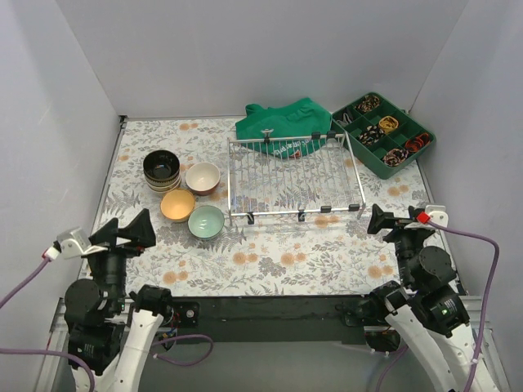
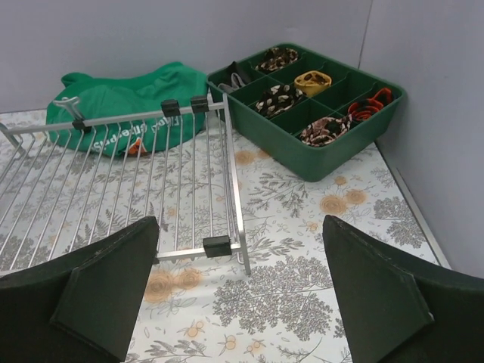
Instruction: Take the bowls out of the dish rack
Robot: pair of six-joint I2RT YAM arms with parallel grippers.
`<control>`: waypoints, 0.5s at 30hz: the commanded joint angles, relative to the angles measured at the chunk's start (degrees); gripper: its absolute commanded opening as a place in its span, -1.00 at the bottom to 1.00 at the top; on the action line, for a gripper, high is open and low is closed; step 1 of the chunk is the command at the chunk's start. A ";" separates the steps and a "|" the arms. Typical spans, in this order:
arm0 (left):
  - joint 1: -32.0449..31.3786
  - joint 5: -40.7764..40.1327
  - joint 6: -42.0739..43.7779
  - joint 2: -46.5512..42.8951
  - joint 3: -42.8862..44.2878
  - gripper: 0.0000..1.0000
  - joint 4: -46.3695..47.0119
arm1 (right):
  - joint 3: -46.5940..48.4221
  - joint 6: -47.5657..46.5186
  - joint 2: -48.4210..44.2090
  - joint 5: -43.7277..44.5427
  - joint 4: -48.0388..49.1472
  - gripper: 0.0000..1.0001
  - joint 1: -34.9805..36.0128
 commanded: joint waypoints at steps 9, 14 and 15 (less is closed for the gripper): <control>-0.18 -2.85 -0.26 -10.36 -6.49 0.97 2.30 | -5.12 -5.77 -12.08 3.09 5.07 0.97 -0.01; -0.18 -2.32 -2.46 -10.27 -9.56 0.96 3.45 | -5.83 -6.65 -15.25 1.07 5.51 0.97 -0.01; -0.18 -2.06 -2.72 -10.36 -10.00 0.96 3.62 | -5.83 -7.08 -15.43 0.89 5.42 0.97 -0.09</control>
